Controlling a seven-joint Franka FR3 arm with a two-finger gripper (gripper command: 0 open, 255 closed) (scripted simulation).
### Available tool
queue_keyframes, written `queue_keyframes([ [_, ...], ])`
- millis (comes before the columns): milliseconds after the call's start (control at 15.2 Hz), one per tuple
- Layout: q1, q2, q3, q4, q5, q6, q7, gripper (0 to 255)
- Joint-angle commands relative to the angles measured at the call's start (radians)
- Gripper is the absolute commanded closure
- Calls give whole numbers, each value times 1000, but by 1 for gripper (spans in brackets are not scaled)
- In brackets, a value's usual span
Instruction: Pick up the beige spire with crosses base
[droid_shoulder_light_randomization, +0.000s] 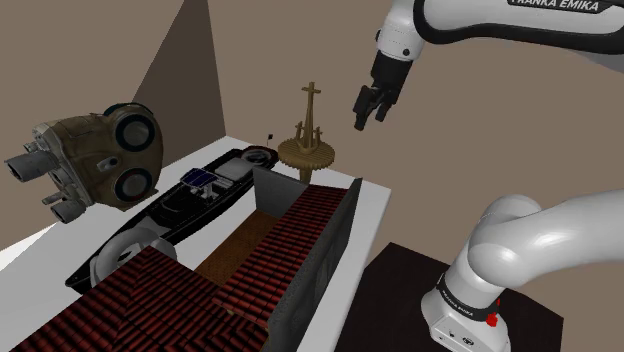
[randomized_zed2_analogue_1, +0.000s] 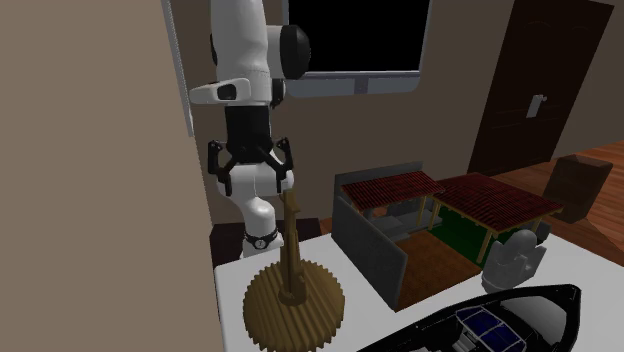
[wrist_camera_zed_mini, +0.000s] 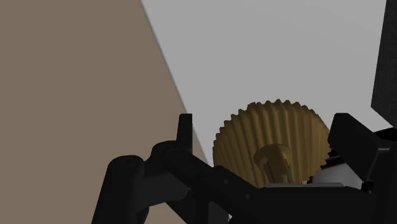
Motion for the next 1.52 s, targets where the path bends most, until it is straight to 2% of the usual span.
queue_keyframes([
  [0,0,0,0,0,0,0,0,0],
  [660,126,146,-44,-69,76,527,-262,0],
  [1122,130,147,-43,-162,84,621,-272,0],
  [1320,130,148,-43,-169,85,629,-272,0],
  [1386,130,147,-43,-170,85,629,-272,255],
  [1452,130,147,-43,-170,85,629,-272,255],
])
